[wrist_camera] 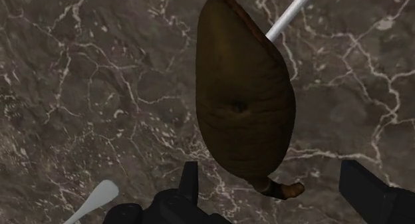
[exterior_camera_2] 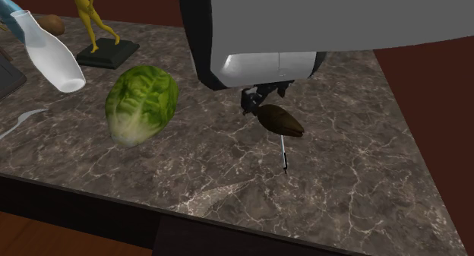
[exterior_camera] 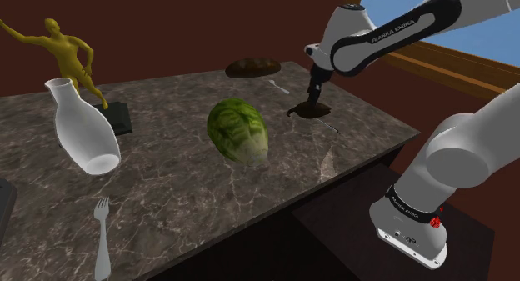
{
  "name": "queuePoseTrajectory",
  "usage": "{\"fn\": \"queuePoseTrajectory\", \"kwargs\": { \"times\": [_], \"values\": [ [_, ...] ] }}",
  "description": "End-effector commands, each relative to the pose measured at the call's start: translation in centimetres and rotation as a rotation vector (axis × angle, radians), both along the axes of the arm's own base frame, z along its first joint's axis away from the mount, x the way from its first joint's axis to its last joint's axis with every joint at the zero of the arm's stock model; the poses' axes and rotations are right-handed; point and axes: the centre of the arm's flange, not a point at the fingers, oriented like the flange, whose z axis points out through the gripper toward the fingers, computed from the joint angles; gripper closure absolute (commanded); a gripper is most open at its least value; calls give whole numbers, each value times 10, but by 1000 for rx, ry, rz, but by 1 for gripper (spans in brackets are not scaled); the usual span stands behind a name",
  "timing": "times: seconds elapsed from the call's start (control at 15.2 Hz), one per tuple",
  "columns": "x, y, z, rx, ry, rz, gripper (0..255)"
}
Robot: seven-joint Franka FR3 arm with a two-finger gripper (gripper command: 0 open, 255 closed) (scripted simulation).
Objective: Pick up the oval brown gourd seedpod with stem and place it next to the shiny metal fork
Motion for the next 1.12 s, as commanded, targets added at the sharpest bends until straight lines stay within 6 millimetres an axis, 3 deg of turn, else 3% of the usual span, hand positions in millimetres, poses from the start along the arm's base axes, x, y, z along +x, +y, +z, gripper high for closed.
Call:
{"fn": "queuePoseTrajectory", "kwargs": {
  "times": [0.0, 0.46, 0.99, 1.06],
  "values": [
    [8, 2, -6, -14, -26, 37, 0],
    [18, -1, -45, -14, -26, 37, 0],
    [17, -1, -45, -14, -26, 37, 0],
    [17, -1, -45, -14, -26, 37, 255]
  ]
}}
